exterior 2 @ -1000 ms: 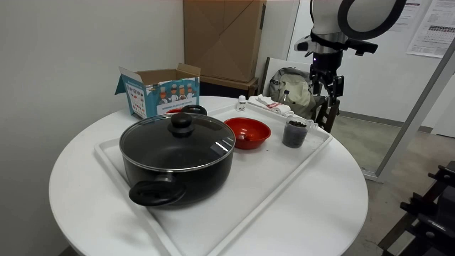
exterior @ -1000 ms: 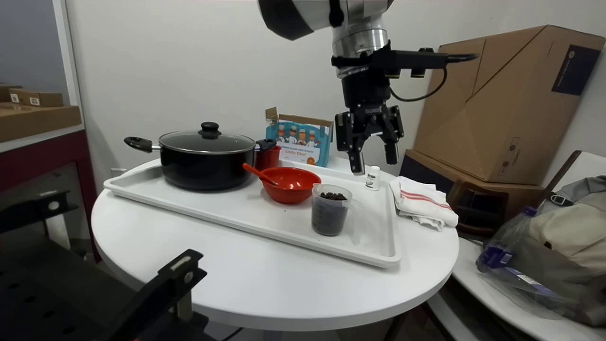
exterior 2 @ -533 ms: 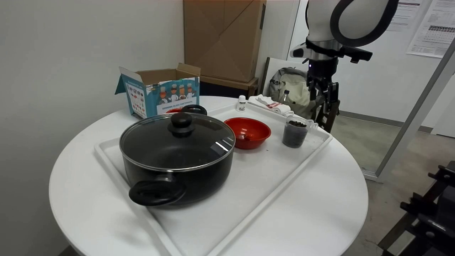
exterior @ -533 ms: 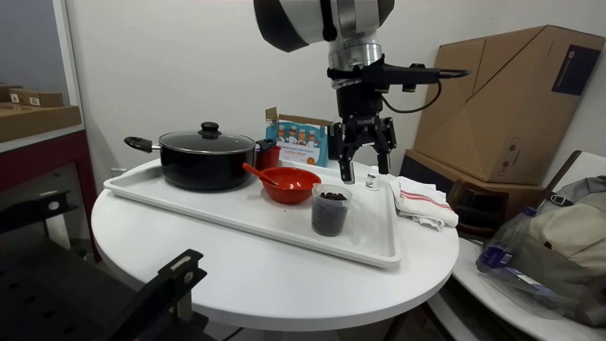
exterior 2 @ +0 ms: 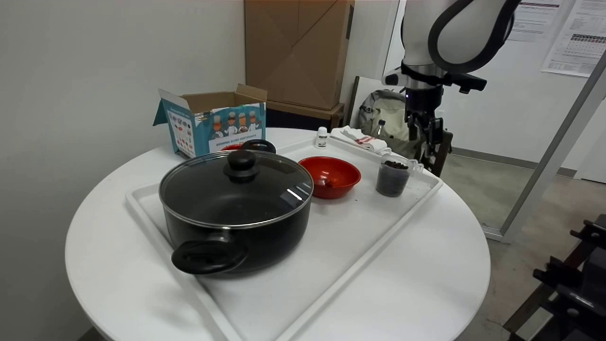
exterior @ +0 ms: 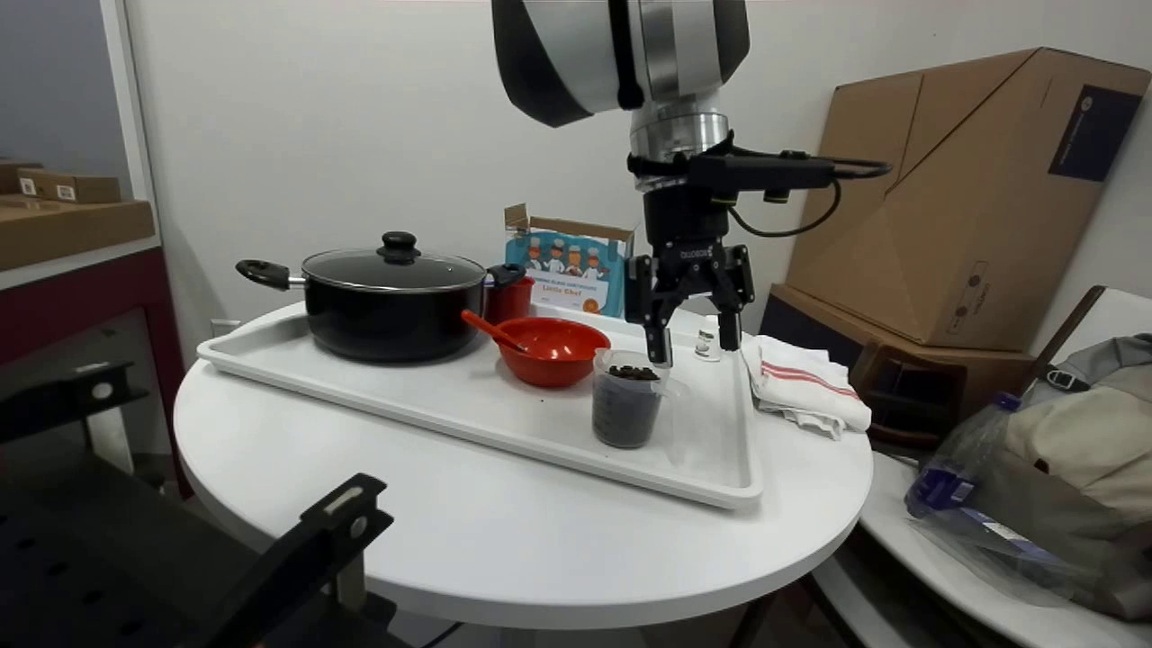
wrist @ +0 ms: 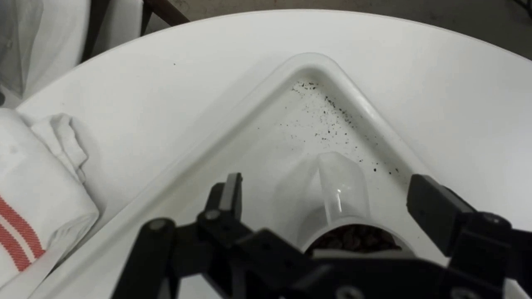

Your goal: Pour some contents of the jug into the bowl

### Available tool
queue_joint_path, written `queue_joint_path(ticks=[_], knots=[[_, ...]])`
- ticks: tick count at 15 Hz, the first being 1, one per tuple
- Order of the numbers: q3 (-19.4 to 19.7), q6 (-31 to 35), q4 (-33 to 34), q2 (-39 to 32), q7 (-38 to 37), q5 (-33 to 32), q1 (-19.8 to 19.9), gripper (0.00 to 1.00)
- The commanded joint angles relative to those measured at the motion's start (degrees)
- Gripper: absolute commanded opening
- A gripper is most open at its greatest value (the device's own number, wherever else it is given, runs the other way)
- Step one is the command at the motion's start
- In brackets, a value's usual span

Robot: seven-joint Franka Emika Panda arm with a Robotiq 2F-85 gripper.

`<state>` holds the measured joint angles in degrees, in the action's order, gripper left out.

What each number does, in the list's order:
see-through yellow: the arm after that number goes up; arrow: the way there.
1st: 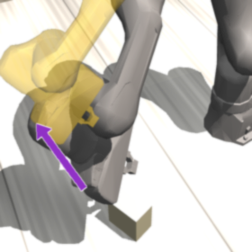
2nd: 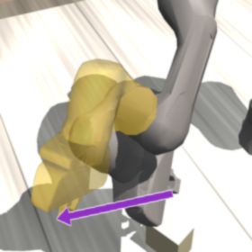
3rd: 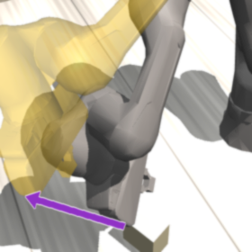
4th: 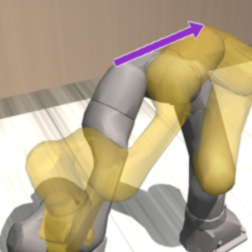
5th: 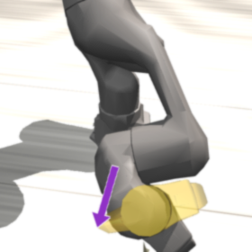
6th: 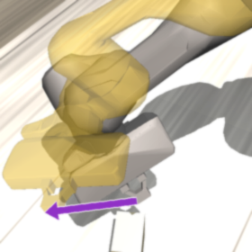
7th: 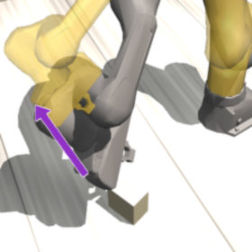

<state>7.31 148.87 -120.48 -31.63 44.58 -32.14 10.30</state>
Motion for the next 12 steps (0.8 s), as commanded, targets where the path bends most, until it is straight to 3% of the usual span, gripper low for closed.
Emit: queue_joint_path(ticks=[1, 11, 12], knots=[[-0.1, -1.2, 2.7, -2.5, -0.5, 1.1, -0.1, 1.00], [0.0, -0.5, 3.5, -4.7, -0.7, 0.7, -0.7, 1.00], [0.1, -0.3, 3.5, -4.7, -0.9, 0.6, -0.8, 0.93]])
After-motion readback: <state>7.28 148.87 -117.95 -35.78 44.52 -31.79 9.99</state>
